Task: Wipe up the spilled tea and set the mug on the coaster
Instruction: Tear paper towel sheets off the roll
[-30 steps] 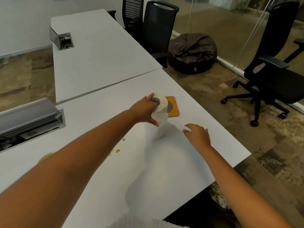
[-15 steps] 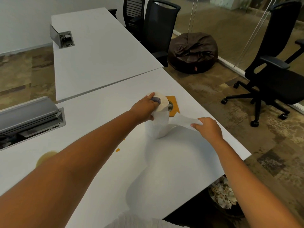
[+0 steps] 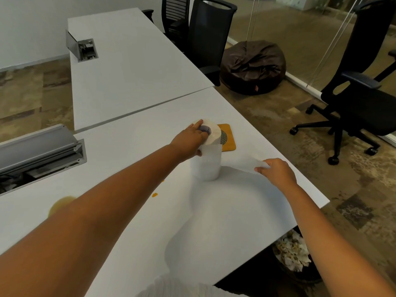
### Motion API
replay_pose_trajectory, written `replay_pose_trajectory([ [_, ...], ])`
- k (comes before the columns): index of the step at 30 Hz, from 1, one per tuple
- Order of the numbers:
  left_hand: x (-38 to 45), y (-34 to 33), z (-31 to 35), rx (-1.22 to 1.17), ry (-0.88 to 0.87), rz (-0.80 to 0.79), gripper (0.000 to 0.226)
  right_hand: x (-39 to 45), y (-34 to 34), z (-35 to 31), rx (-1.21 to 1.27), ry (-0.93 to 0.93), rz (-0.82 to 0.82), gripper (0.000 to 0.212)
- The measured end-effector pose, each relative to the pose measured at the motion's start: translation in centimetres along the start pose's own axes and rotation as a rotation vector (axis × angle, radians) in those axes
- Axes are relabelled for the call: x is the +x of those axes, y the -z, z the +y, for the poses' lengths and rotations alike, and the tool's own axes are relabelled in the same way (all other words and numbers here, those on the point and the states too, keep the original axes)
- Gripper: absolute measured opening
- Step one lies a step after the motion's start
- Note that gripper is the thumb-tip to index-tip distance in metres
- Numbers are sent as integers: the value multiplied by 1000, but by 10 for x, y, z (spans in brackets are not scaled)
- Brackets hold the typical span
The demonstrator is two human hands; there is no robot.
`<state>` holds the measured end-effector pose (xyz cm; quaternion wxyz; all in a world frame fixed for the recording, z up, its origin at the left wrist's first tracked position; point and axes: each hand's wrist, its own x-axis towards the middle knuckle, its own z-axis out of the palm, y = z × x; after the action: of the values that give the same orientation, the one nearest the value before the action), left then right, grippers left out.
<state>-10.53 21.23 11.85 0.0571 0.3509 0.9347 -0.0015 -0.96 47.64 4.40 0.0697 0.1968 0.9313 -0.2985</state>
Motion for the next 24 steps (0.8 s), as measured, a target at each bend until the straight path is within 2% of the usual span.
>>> replay_pose_trajectory([
  [13,-1,-1,-1,-27,19,16,60,3,-2,16,64,-28,38,28],
  [16,0,-2,-1,-39,29,27,61,1,-4,15,63,-36,26,36],
  [19,0,-4,1,-48,28,32,61,1,-6,10,37,8,20,60],
  [21,0,-4,2,-53,31,42,61,1,-8,0,-44,66,61,70],
  [24,0,-5,2,-47,27,51,60,2,-20,-23,-66,207,38,74],
])
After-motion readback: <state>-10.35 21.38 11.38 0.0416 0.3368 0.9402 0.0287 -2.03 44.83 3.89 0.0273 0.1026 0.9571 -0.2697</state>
